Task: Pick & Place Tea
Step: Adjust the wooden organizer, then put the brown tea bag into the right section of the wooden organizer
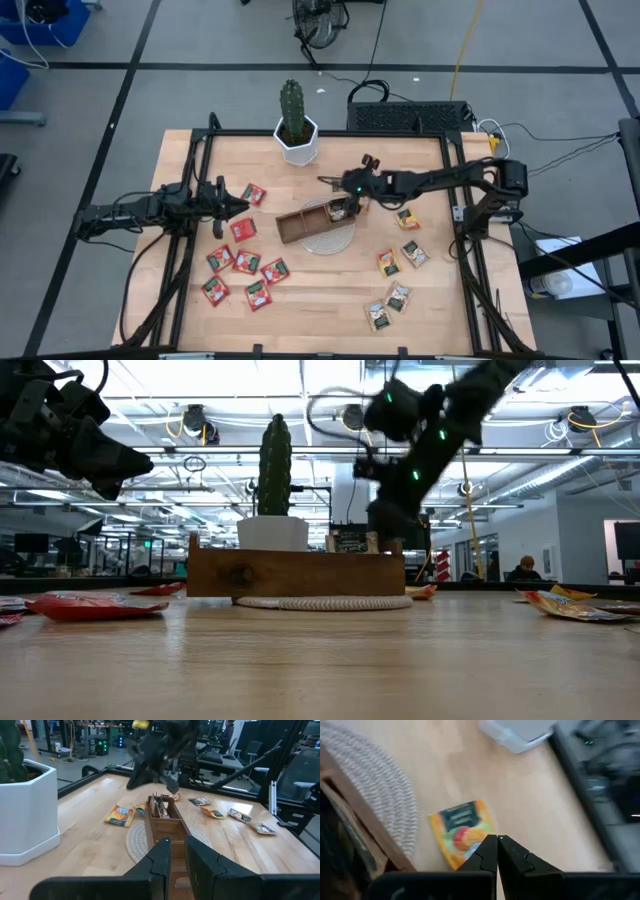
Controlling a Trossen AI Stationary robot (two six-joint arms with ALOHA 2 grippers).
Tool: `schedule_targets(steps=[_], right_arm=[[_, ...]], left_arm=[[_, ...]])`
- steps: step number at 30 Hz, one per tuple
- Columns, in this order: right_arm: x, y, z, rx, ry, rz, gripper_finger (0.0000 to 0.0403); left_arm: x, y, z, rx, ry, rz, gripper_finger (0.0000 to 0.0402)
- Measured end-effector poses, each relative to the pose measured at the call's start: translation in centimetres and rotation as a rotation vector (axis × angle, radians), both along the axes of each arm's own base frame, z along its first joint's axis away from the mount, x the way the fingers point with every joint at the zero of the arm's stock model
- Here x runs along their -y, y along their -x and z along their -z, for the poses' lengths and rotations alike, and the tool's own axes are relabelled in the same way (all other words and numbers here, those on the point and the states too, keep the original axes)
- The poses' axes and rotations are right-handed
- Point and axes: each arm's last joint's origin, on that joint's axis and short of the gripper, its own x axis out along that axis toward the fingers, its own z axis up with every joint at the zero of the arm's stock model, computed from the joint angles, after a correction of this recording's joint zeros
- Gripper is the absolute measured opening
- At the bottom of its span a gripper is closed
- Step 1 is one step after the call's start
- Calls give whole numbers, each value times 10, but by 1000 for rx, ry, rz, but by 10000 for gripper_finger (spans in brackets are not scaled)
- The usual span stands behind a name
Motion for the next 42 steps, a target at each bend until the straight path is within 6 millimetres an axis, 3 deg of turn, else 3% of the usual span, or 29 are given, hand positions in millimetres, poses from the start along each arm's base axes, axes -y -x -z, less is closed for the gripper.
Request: schedule_targets(steps=[6, 22, 25, 29, 33, 36, 42], right_arm=[[6, 10, 19, 125, -155, -96, 0], [-18, 10, 23, 125, -409, -187, 0], [-24, 12, 23, 97, -393, -180, 0], [-30, 17, 6, 120, -272, -124, 0], [-39, 31, -22, 150, -187, -73, 0], [-50, 48, -37, 144, -221, -40, 0], [-79, 87, -32, 139, -389, 14, 0]], left_arm=[[0, 0, 0, 0, 0, 0, 58], [0, 0, 0, 0, 0, 0, 58], [0, 0, 0, 0, 0, 0, 58], [0, 0, 0, 0, 0, 0, 58], [0, 0, 0, 0, 0, -1, 58], [0, 0, 0, 0, 0, 0, 58], [0, 0, 0, 0, 0, -1, 58]])
